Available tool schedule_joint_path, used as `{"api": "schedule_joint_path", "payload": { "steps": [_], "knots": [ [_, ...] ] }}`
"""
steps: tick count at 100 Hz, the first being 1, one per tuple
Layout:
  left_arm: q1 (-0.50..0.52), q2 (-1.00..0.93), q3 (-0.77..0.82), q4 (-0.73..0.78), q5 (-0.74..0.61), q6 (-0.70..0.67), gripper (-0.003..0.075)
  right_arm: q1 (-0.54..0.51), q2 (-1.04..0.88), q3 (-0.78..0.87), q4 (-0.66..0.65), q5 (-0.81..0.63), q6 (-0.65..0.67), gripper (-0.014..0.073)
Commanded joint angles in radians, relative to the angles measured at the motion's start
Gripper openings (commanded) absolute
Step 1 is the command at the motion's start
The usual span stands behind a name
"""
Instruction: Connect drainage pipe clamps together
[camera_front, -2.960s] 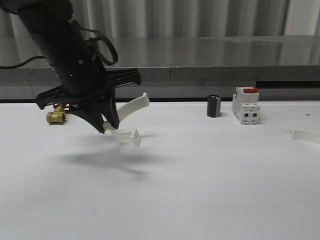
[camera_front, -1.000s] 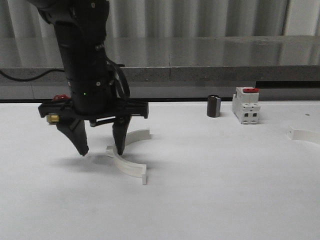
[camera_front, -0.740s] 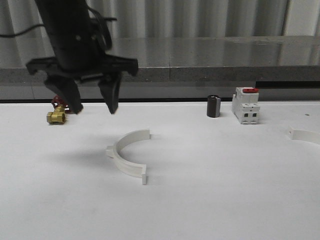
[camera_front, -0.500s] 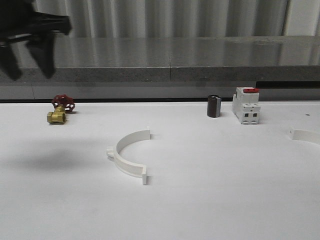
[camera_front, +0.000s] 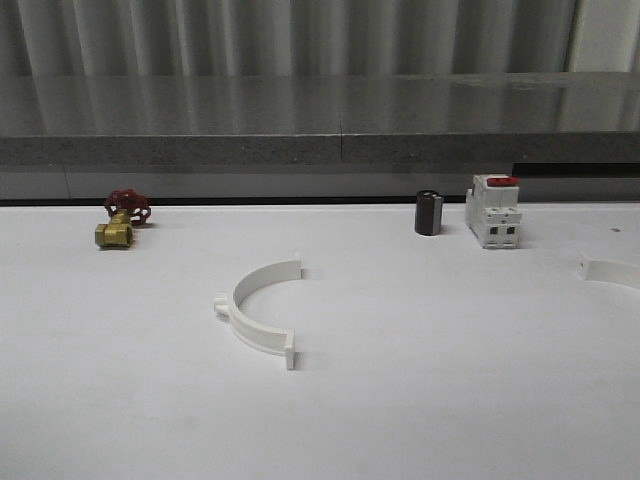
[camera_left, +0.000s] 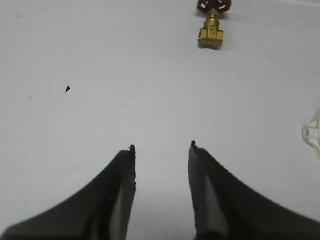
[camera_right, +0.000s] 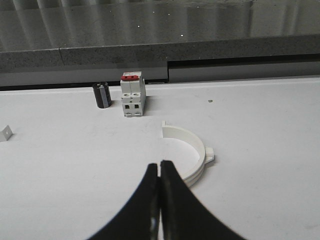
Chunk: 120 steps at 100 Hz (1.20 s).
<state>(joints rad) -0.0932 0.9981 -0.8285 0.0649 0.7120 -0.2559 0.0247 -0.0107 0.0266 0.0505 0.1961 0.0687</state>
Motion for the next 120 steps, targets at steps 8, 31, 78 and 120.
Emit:
{"api": "schedule_joint_path", "payload": {
  "steps": [8, 31, 78, 120],
  "knots": [
    [0.001, -0.15, 0.063, -0.006, -0.064, 0.003, 0.0137, -0.006, -0.02, -0.014, 0.001, -0.084, -0.007, -0.0118],
    [0.001, -0.288, 0.162, 0.003, -0.064, 0.01, -0.0018, -0.006, -0.02, -0.014, 0.001, -0.084, -0.007, -0.0118],
    [0.001, -0.334, 0.204, 0.002, -0.048, 0.01, -0.002, -0.006, -0.002, -0.059, 0.01, -0.083, -0.004, -0.0118],
    [0.001, -0.334, 0.204, 0.002, -0.049, 0.01, -0.002, -0.006, 0.603, -0.512, 0.056, 0.249, 0.064, -0.0118]
  ]
}}
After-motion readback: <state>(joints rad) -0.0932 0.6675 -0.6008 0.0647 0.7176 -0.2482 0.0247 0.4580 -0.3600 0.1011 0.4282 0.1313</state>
